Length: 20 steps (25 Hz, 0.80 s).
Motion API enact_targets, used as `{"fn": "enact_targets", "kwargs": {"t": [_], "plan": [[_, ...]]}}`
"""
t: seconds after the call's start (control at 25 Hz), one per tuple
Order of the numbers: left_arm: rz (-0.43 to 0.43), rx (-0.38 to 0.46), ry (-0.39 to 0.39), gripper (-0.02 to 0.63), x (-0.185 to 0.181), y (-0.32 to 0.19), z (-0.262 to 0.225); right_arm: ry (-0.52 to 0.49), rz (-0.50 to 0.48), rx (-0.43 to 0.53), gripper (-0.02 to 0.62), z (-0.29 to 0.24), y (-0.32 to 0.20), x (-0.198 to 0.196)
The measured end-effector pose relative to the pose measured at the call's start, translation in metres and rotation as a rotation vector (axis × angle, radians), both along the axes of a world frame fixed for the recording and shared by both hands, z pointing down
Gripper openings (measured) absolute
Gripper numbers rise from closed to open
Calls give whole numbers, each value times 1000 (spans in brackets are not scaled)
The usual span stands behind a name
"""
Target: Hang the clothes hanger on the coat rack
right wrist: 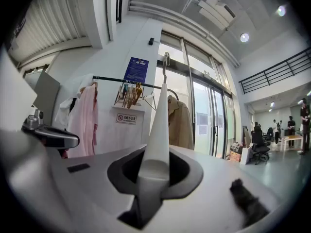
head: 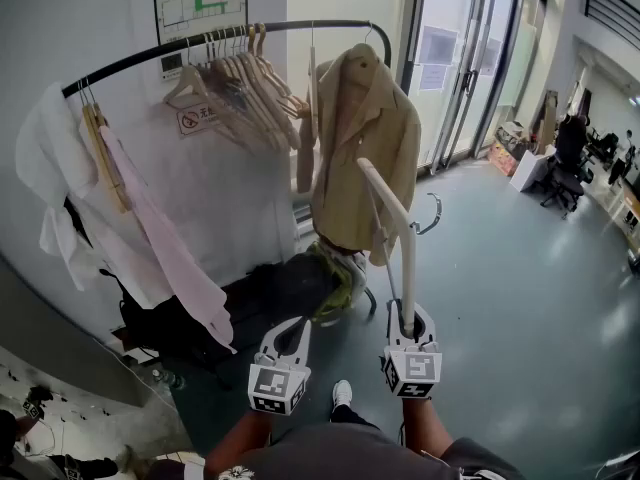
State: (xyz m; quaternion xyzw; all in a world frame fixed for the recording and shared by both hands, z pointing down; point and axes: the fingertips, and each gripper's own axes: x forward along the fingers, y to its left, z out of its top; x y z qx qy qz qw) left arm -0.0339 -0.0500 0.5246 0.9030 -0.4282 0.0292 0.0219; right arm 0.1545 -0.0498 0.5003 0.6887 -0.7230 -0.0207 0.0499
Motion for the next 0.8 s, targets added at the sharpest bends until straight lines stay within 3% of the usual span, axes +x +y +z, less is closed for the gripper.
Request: {"fn": "enact_targets", "kwargs": {"t": [0.48, 0.8], "plan": [[-130, 2, 7, 9, 27, -114, -22, -6, -117, -8, 60, -18, -115, 29], [-181, -7, 11, 9, 43, -154, -24, -14, -188, 0, 60, -27, -166, 33]]}}
